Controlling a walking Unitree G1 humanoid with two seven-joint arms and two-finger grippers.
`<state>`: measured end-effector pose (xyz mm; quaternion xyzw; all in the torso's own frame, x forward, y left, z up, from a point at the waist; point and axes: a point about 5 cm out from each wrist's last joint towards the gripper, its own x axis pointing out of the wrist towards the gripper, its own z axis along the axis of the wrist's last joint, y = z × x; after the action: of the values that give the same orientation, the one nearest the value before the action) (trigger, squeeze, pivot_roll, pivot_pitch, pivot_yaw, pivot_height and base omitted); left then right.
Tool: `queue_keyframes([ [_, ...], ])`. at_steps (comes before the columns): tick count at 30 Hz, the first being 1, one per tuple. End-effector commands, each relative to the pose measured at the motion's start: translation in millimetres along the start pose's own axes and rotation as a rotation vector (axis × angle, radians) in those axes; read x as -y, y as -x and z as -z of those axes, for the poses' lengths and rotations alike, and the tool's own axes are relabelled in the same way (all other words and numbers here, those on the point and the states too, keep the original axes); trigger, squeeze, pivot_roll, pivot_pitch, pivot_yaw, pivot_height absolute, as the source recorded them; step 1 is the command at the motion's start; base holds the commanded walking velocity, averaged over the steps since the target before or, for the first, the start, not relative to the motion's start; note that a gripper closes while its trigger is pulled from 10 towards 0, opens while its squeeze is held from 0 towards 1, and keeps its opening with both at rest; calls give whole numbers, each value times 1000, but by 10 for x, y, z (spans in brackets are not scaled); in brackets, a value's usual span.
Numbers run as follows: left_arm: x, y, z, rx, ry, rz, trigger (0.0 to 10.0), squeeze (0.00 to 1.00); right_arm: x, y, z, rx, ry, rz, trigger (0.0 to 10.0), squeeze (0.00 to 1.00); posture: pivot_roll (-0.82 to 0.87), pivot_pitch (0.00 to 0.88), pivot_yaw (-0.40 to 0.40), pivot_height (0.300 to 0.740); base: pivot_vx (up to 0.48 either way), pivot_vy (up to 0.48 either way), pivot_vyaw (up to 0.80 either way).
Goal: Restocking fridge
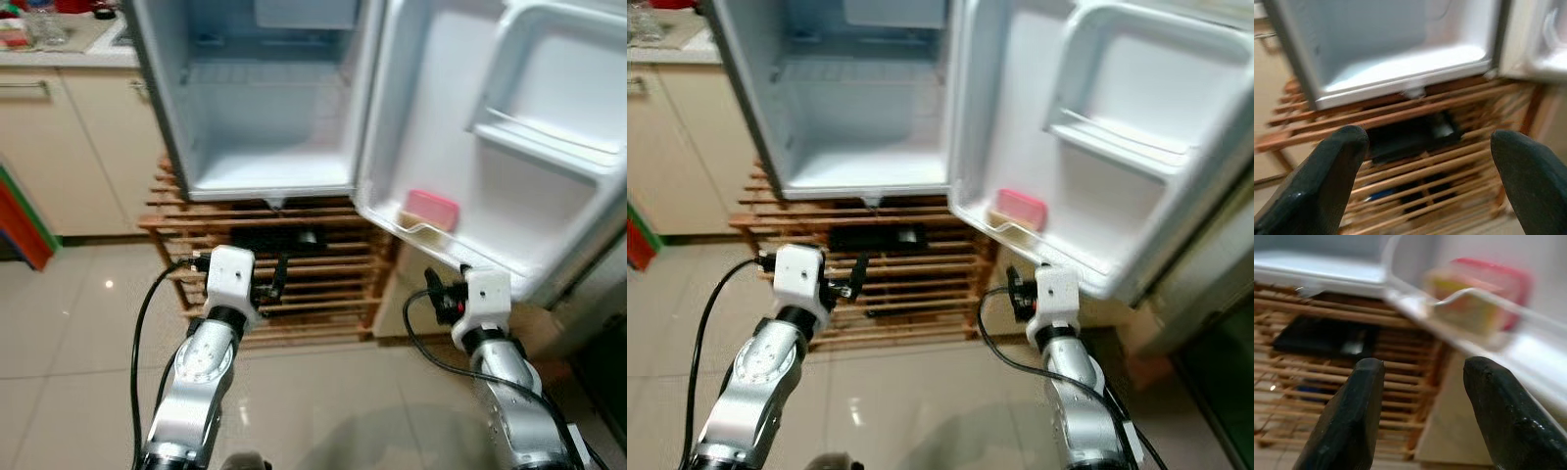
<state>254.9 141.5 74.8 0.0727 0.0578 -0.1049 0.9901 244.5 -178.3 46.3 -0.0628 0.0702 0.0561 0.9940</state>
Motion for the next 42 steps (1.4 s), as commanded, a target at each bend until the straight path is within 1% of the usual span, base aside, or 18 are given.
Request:
queue_keyframes([
  [1,77,-32,-38,17,-1,37,10000,0,51,24,2,5,14,12,10000,0,-9,0,-35,740,0,450,0],
  [8,29,-90,-92,30,26,14,10000,0,47,-22,3,1,8,14,10000,0,-11,0,-32,740,0,449,0],
  [12,20,-133,-117,40,21,10,10000,0,51,-73,18,-20,-9,19,10000,0,-12,0,-33,740,0,463,736],
  [13,24,-139,-118,41,22,10,10000,0,43,-84,13,-19,-6,16,10000,16,-13,0,-33,740,0,472,763],
  [15,48,-157,-133,48,-4,9,10000,0,13,-114,-4,-13,-3,4,10000,59,-13,0,-32,740,0,472,744],
  [16,48,-157,-133,48,-4,9,10000,0,13,-114,-4,-13,-3,4,10000,59,-13,0,-32,740,0,472,744],
  [17,56,-161,-139,50,-1,11,10000,0,2,-122,-4,-15,0,0,10000,90,-12,0,-31,740,0,0,738],
  [19,62,-166,-142,52,6,15,10000,0,-8,-129,-5,-14,2,-5,10000,90,-12,0,-30,740,0,0,738],
  [20,75,-184,-147,48,15,17,10000,0,-49,-156,-14,-11,8,-29,10000,180,-12,0,-28,740,0,0,712],
  [22,79,-191,-150,49,17,18,10000,0,-65,-168,-17,-10,11,-39,10000,180,-12,0,-28,740,0,0,712],
  [23,84,-197,-156,50,10,18,10000,0,-75,-184,-22,-9,10,-42,10000,212,-10,0,-27,740,0,0,681],
  [27,94,-207,-160,52,0,23,10000,0,-86,-227,-31,-10,19,-43,10000,192,-9,0,-25,740,0,0,681],
  [28,102,-212,-160,52,-1,34,10000,0,-85,-236,-23,-18,20,-39,10000,137,-10,0,-24,740,0,0,0],
  [29,112,-218,-159,48,-12,40,10000,0,-87,-244,-20,-21,29,-39,10000,106,-10,0,-23,740,0,0,0],
  [30,112,-218,-159,48,-12,40,10000,0,-87,-244,-20,-21,29,-39,10000,106,-10,0,-23,740,0,0,0],
  [32,128,-240,-182,62,-37,43,10000,0,-113,-256,-18,-21,41,-48,10000,31,-15,0,-21,740,156,-180,0],
  [39,127,-252,-187,66,-31,41,10000,0,-174,-261,-22,-13,48,-72,10000,35,-18,0,-18,740,297,-373,0],
  [42,147,-252,-193,74,-26,47,10000,0,-219,-282,-49,0,49,-92,10000,35,-18,0,-18,740,0,-431,0],
])
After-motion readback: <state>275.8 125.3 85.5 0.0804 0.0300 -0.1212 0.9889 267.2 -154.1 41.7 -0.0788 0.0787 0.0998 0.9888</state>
